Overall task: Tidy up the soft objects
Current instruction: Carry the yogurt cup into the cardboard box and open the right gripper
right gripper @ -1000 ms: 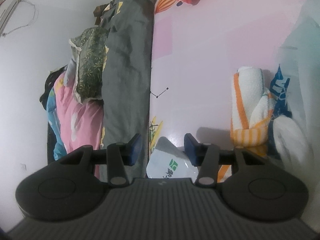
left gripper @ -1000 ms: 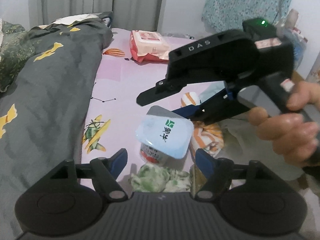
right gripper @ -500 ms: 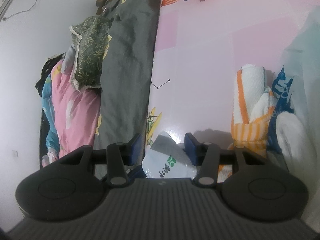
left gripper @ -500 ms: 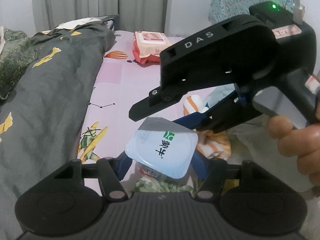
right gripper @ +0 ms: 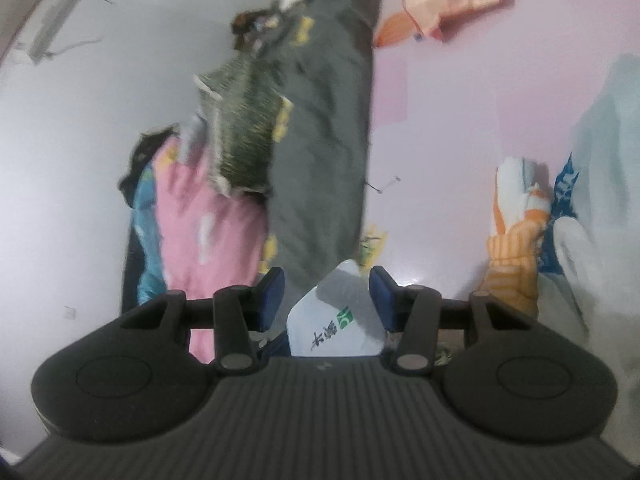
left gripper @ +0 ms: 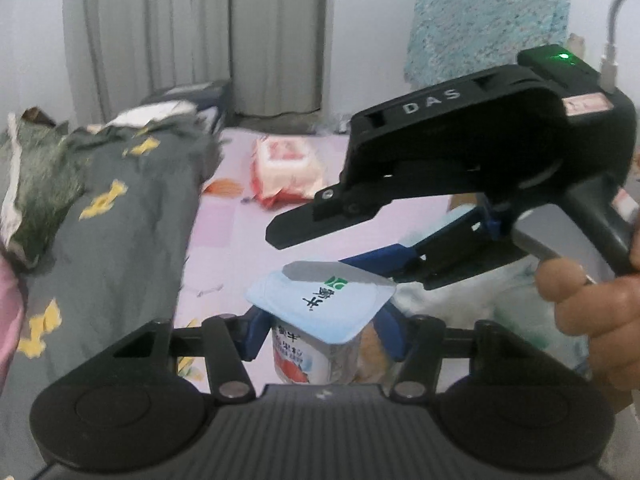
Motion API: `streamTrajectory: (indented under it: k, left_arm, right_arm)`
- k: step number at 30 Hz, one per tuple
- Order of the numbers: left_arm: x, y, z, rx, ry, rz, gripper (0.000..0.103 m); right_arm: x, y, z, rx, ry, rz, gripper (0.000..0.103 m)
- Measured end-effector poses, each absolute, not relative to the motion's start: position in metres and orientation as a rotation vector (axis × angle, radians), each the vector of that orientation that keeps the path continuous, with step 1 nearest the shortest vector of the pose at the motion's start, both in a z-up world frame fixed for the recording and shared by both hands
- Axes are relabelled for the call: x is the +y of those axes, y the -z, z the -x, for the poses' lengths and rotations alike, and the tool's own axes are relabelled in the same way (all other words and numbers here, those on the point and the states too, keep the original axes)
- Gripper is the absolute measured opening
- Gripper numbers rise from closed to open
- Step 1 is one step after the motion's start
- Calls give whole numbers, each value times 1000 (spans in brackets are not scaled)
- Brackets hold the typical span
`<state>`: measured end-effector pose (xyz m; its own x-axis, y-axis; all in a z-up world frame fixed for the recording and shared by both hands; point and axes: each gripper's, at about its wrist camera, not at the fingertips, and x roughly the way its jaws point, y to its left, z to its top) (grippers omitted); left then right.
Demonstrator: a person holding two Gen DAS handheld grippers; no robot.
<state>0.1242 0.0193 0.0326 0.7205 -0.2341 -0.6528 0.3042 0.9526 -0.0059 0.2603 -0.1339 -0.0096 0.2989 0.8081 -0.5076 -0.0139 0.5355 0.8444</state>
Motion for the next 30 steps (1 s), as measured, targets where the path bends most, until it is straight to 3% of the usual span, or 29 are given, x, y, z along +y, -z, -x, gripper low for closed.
streamTrajectory:
  k: [11, 16, 25, 30]
  left_arm:
    - [-104, -74, -110, 658, 574, -131, 57]
    - [-177, -73, -102, 720, 733, -150, 57]
    - [-252, -32, -96, 967, 879, -205, 57]
    - [-252, -21, -88, 971, 873, -237, 58]
  right_arm:
    - [-278, -56, -193, 933, -496, -895, 48]
    - [-360, -67, -148, 888, -359, -927, 50]
    - [-450, -15, -96, 1006, -187, -1054, 52]
    - [-466, 24, -92, 1128, -126, -1074, 57]
